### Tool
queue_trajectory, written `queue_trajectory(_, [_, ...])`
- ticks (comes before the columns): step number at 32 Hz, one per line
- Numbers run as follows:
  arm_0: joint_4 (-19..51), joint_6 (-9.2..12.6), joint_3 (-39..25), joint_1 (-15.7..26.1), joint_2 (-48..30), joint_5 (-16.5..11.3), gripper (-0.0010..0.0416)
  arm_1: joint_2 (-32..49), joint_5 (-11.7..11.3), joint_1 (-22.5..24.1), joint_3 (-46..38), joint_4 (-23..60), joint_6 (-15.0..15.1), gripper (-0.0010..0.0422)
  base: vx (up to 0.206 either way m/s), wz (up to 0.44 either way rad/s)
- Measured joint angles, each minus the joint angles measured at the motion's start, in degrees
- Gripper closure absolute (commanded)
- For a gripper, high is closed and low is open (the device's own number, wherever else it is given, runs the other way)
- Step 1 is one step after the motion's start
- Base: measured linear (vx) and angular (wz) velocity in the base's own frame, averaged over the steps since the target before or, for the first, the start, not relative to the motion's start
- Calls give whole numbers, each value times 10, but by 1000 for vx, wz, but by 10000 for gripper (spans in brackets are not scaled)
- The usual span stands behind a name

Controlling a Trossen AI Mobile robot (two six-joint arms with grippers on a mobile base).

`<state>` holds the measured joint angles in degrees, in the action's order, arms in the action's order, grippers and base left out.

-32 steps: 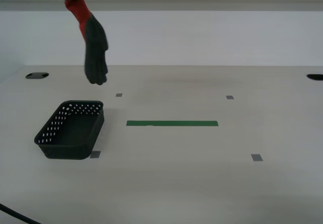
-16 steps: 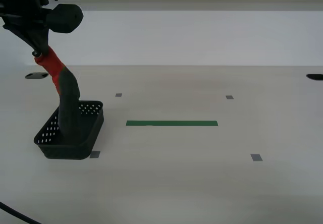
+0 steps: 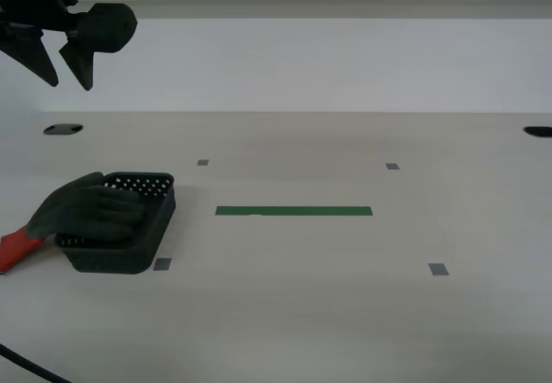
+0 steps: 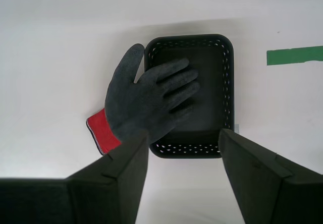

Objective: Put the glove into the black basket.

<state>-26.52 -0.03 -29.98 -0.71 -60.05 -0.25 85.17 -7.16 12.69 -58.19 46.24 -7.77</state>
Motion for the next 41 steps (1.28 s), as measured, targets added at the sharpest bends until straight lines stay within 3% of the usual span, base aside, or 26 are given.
queue_trajectory(6, [0,0,0,0,0,0,405,0,0,0,0,-17,3,410,0,0])
queue_trajectory(41, [0,0,0,0,0,0,405,0,0,1,0,-29,3,401,0,0])
